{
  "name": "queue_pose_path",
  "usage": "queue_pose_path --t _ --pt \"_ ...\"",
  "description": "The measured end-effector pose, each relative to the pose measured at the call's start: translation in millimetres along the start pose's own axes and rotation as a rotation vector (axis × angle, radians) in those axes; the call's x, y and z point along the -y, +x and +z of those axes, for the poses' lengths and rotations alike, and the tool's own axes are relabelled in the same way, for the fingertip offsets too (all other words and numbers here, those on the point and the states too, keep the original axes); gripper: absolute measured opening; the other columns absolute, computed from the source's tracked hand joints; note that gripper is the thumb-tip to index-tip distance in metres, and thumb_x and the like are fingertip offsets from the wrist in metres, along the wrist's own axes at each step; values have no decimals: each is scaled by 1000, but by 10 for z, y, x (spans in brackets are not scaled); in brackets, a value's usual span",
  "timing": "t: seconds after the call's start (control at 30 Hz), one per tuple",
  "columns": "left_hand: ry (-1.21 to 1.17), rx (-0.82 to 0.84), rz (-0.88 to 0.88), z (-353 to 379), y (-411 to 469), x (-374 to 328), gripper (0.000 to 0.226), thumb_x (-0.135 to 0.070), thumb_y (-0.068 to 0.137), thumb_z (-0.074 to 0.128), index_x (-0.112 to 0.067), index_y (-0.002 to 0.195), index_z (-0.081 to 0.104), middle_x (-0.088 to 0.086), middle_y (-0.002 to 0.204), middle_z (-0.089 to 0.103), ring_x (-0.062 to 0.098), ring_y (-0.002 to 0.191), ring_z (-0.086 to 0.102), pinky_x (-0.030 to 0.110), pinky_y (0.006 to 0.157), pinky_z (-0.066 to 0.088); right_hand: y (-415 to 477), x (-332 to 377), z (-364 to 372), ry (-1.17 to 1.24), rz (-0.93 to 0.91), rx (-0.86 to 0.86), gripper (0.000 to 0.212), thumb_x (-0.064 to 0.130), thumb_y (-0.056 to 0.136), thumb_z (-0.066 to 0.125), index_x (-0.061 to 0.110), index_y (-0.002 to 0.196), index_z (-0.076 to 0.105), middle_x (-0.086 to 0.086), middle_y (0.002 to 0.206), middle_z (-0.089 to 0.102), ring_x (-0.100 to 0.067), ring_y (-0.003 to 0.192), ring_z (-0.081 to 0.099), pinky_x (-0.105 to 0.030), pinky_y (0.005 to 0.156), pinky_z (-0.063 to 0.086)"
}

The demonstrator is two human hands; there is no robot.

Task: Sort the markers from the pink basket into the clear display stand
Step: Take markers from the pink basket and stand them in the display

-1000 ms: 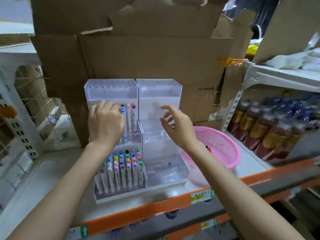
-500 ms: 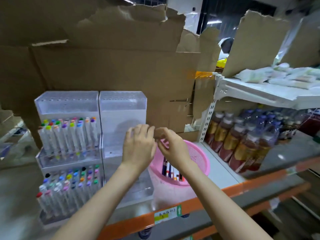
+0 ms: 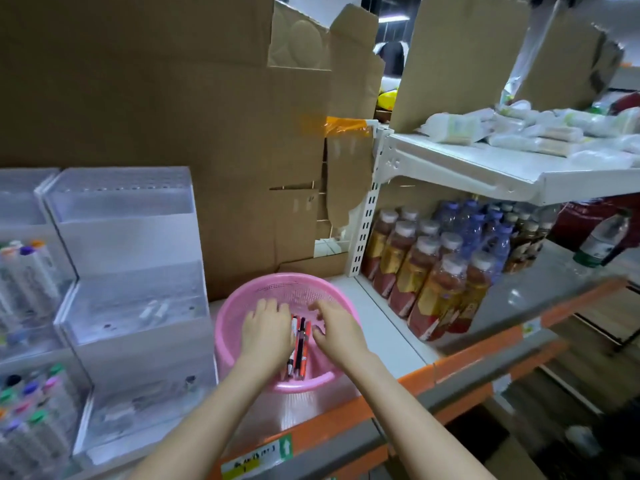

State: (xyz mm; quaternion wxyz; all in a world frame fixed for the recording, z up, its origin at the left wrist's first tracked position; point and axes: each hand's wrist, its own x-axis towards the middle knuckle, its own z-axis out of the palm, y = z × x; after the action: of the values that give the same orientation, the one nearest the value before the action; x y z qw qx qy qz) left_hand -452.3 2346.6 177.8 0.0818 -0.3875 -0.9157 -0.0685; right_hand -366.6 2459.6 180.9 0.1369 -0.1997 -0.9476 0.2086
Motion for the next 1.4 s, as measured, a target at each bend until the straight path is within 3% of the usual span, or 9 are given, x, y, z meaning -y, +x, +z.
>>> queue_pose_path --t 0.13,0.27,0.43,0.6,0.73,0.87,1.13,1.27,1.4 --pt "-94 138 -113 190 102 91 32 -15 91 48 -13 123 52 10 123 53 27 114 48 36 89 43 198 -5 108 -70 31 150 25 11 86 56 10 111 62 -11 107 66 -30 103 59 -38 84 48" --pt "-245 272 -211 278 184 185 33 -20 86 61 -10 117 57 12 123 56 28 114 50 36 92 43 345 49 250 -62 58 253 26 19 87 63 11 111 60 -12 109 65 -31 101 60 -35 78 46" --pt "-372 230 -241 259 155 155 22 -16 86 65 -9 106 60 7 106 65 25 103 60 29 80 43 363 33 290 -13 84 270 28 18 86 66 9 110 55 -14 110 63 -31 103 58 -28 70 34" --pt "-416 193 -272 223 145 137 13 -17 85 65 -11 95 58 4 90 60 25 90 60 27 68 40 355 2 325 19 168 252 29 20 82 70 13 100 49 -4 88 54 -22 79 51 -27 53 32" --pt "-368 227 -244 205 130 119 20 -13 79 71 -15 82 51 3 86 61 22 82 60 29 67 46 388 -4 367 5 203 245 19 18 80 69 14 81 50 -4 75 54 -22 69 52 -27 48 34" --pt "-345 247 -262 192 135 118 29 -13 77 73 -20 73 46 -4 73 55 15 70 54 22 57 38 418 -23 378 5 224 244 34 18 78 69 18 60 40 0 58 44 -16 52 41 -26 43 28" --pt "-320 285 -275 186 143 35 31 -16 70 78 -16 81 49 2 84 60 22 82 61 29 65 46 445 -71 390 25 269 252 37 13 74 70 18 63 35 -3 68 47 -20 64 45 -25 44 26" --pt "-473 305 -331 215 165 106 39 -18 65 83 -17 71 45 0 72 56 18 70 55 27 58 40 468 -82 415 61 287 269 34 12 72 72 18 64 39 -5 72 52 -19 63 48 -24 45 30" --pt "-536 294 -371 245 200 103 24 -10 69 72 -14 65 48 1 60 52 19 61 53 27 52 38 469 -88 404 44 285 265 37 14 72 71 17 61 36 -1 61 42 -13 52 38 -25 42 25"
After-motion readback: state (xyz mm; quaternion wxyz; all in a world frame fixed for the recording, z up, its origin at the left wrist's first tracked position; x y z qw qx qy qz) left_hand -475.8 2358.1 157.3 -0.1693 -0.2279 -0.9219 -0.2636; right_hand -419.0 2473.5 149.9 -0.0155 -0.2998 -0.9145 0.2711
